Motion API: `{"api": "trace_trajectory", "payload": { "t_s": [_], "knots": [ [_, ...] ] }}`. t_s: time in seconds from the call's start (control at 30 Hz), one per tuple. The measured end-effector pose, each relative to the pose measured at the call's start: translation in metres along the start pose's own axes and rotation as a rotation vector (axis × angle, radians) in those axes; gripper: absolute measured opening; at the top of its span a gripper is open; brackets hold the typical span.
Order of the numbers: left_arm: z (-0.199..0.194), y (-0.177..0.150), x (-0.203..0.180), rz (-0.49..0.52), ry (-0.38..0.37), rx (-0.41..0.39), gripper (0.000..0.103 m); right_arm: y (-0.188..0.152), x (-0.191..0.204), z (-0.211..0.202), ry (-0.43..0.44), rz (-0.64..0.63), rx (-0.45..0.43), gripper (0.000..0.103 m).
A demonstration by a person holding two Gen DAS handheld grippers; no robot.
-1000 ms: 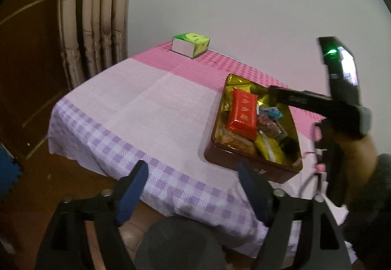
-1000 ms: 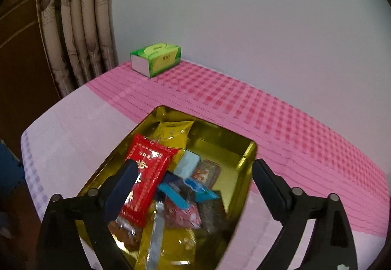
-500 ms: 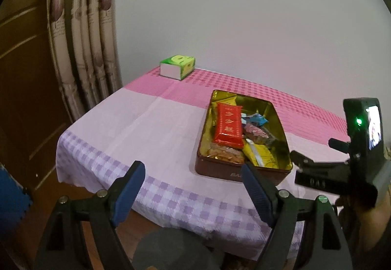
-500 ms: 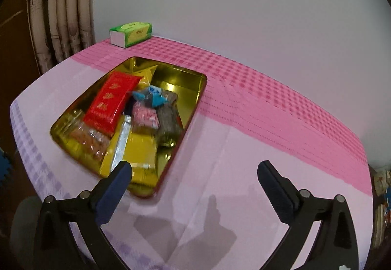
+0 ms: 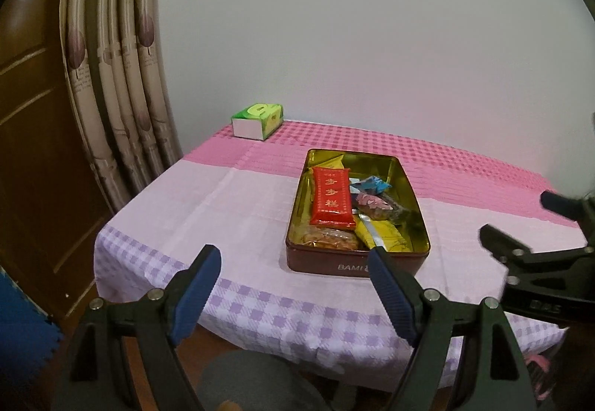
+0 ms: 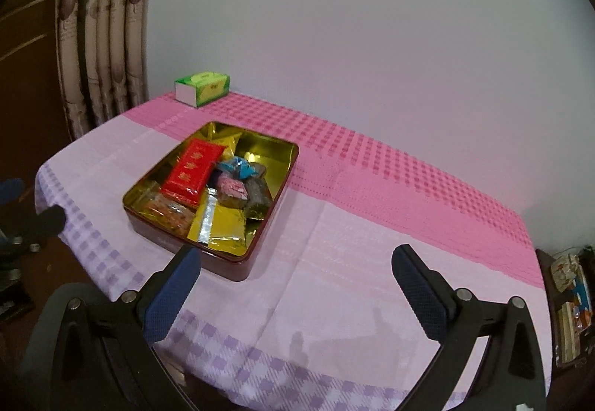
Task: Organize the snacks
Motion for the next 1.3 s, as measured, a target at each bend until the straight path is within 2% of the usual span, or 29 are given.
{"api": "trace_trajectory", "payload": {
  "t_s": [0.3, 0.77, 0.9, 1.07, 1.3],
  "knots": [
    [-0.010, -0.001, -0.010, 0.028, -0.032, -0.030, 0.083, 0.001, -0.003, -0.031, -0.010, -0.010, -0.049, 0.102],
    [-0.014, -0.001, -0.018, 0.031, -0.081, -0.047, 0.083, -0.004, 0.000, -0.031, -0.004, -0.012, -0.031, 0.102],
    [-0.016, -0.002, -0.021, 0.039, -0.053, -0.056, 0.083, -0.005, -0.002, -0.031, 0.000, -0.006, -0.031, 0.102],
    [-0.017, -0.003, -0.016, 0.006, -0.055, -0.049, 0.083, -0.007, -0.001, -0.030, 0.006, -0.009, -0.028, 0.102],
    [-0.015, -0.005, -0.018, 0.020, -0.037, -0.046, 0.083, -0.009, -0.002, -0.028, 0.007, -0.007, -0.025, 0.102]
  ]
}}
Point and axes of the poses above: each gripper's, at about its wrist camera, not at the fingertips, and z roughly the way its jaws point, x to its left, y to its top, the point moved 5 cm from there along z, roughly the way its jaws point, and after that the axes turned 11 degrees about y, right-handed, at the moved point
